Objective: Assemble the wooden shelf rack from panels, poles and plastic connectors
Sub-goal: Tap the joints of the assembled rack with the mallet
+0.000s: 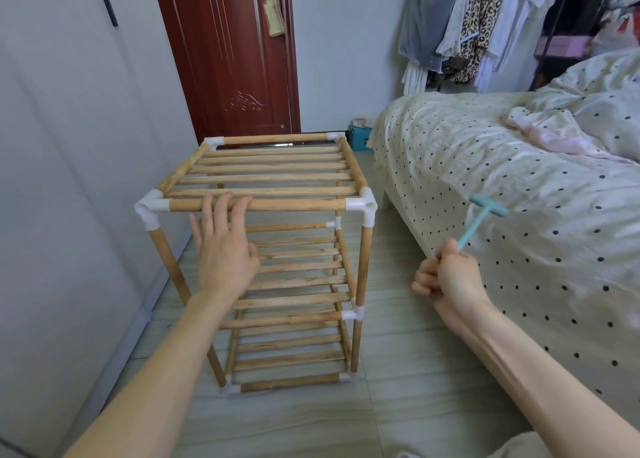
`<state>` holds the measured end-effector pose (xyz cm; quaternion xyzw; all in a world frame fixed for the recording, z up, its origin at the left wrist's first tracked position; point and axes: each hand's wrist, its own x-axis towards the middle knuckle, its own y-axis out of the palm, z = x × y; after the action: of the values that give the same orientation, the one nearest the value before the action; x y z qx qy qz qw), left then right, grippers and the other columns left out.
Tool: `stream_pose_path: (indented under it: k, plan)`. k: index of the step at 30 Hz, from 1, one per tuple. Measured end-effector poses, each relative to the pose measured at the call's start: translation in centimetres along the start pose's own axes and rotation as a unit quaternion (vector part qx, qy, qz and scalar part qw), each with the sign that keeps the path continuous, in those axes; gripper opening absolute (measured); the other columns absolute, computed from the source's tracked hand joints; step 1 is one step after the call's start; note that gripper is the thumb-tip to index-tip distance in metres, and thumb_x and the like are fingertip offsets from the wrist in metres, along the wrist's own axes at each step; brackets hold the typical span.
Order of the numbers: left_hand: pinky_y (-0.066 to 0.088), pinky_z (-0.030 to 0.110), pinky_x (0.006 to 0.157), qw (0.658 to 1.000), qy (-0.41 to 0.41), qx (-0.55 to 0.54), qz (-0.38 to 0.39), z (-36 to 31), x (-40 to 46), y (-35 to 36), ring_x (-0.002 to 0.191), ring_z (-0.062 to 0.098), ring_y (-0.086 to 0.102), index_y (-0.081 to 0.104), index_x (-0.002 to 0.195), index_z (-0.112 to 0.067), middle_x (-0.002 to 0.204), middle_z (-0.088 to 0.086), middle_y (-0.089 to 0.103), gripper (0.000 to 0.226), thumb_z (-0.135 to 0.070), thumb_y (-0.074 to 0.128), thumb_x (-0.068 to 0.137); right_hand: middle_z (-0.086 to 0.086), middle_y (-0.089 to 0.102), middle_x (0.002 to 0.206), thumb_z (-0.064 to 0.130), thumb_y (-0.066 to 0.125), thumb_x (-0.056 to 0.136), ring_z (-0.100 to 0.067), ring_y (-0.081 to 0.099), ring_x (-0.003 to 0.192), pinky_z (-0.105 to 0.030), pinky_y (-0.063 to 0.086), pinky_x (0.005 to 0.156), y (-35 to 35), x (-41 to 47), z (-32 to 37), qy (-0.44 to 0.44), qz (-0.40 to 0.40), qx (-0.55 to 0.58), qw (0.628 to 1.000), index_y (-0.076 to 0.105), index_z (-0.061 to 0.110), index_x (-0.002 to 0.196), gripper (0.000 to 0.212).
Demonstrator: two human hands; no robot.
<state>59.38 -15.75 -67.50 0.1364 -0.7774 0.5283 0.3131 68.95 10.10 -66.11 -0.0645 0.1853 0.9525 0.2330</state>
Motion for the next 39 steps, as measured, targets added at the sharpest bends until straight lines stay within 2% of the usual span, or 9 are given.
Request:
stream_pose_path:
  k: [4, 10, 14, 17, 23, 27, 30, 34, 39]
  plan:
    - [-0.001, 0.067, 0.108, 0.999, -0.033, -0.030, -0.007, 0.9, 0.9, -0.5, 0.140, 0.021, 0.015, 0.046, 0.129, -0.020, 0.139, 0.002, 0.040, 0.050, -0.001, 0.049, 0.083, 0.007, 0.024, 0.046, 0.032, 0.028, 0.103, -0.010, 0.020, 0.037, -0.020, 0.025, 0.036, 1.0, -0.4, -1.2, 0.028, 0.121, -0.087, 0.988, 0.033, 0.017, 0.073, 0.033]
    - [-0.009, 0.069, 0.102, 0.988, -0.148, -0.016, -0.030, 4.4, 1.6, -1.9, 0.144, 0.025, 0.005, 0.048, 0.131, -0.022, 0.144, 0.002, 0.036, 0.035, -0.025, 0.044, 0.096, -0.003, 0.061, 0.069, 0.029, 0.027, 0.103, -0.017, 0.058, 0.064, -0.036, 0.053, 0.069, 4.0, -0.8, -1.4, -0.086, 0.067, -0.050, 0.993, 0.047, 0.013, 0.076, 0.037]
    - [-0.005, 0.068, 0.103, 0.991, -0.127, 0.016, -0.036, 3.8, 1.8, -2.5, 0.136, 0.027, 0.023, 0.061, 0.118, -0.025, 0.129, 0.003, 0.050, 0.027, -0.030, 0.047, 0.096, 0.004, 0.054, 0.105, 0.032, 0.026, 0.103, -0.010, 0.054, 0.106, -0.033, 0.048, 0.096, 7.0, -0.7, -1.4, -0.090, 0.113, -0.043, 0.989, 0.050, 0.010, 0.114, 0.034]
    - [0.009, 0.060, 0.105, 0.992, -0.092, 0.078, -0.047, 3.1, 2.0, -3.3, 0.117, 0.028, 0.037, 0.069, 0.105, -0.025, 0.114, 0.001, 0.060, 0.026, -0.040, 0.052, 0.090, 0.005, 0.045, 0.098, 0.031, 0.026, 0.103, -0.008, 0.050, 0.100, -0.033, 0.041, 0.105, 8.7, -0.6, -1.5, -0.099, 0.114, -0.054, 0.987, 0.049, 0.011, 0.098, 0.031]
    - [0.026, 0.035, 0.085, 0.993, 0.036, 0.112, -0.024, -2.7, 1.4, -4.3, 0.096, 0.019, 0.048, 0.070, 0.100, -0.023, 0.096, -0.002, 0.068, 0.039, -0.055, 0.054, 0.083, 0.009, 0.049, 0.093, 0.030, 0.027, 0.103, 0.002, 0.056, 0.083, -0.026, 0.042, 0.100, 10.1, 0.0, -1.1, -0.102, 0.078, 0.010, 0.992, 0.044, 0.018, 0.078, 0.033]
    - [0.049, 0.031, 0.073, 0.981, 0.129, -0.003, 0.144, -4.4, 2.1, -5.4, 0.079, 0.015, 0.061, 0.058, 0.122, -0.036, 0.096, -0.006, 0.069, 0.032, -0.044, 0.047, 0.093, 0.011, 0.051, 0.089, 0.031, 0.028, 0.102, 0.004, 0.056, 0.078, -0.021, 0.042, 0.092, 9.8, -0.4, -1.0, -0.132, 0.030, -0.014, 0.991, 0.043, 0.018, 0.075, 0.034]
    - [0.054, 0.038, 0.078, 0.954, 0.061, -0.164, 0.243, -2.3, 3.6, -7.1, 0.082, 0.015, 0.066, 0.069, 0.100, -0.036, 0.087, -0.009, 0.072, 0.022, -0.041, 0.049, 0.092, 0.012, 0.051, 0.091, 0.031, 0.028, 0.102, 0.002, 0.056, 0.084, -0.023, 0.042, 0.096, 9.3, -1.4, -1.4, -0.139, 0.050, -0.045, 0.988, 0.046, 0.017, 0.079, 0.032]
    - [0.044, 0.030, 0.091, 0.958, -0.028, -0.244, 0.149, 0.8, 3.1, -5.7, 0.098, 0.010, 0.059, 0.064, 0.086, -0.024, 0.091, -0.009, 0.064, 0.026, -0.019, 0.041, 0.098, 0.018, 0.051, 0.096, 0.033, 0.028, 0.101, 0.020, 0.056, 0.083, -0.024, 0.043, 0.092, 9.8, -3.5, -2.8, -0.162, 0.116, -0.113, 0.973, 0.051, 0.024, 0.098, 0.025]
    - [0.037, 0.030, 0.076, 0.967, -0.058, -0.246, 0.029, 0.4, 1.3, -3.8, 0.089, 0.017, 0.049, 0.053, 0.086, -0.014, 0.082, -0.007, 0.051, 0.035, -0.030, 0.022, 0.091, 0.010, 0.058, 0.093, 0.031, 0.030, 0.101, 0.001, 0.058, 0.096, -0.025, 0.041, 0.094, 10.7, -3.4, -2.3, -0.211, 0.138, -0.120, 0.960, 0.051, 0.024, 0.085, 0.028]
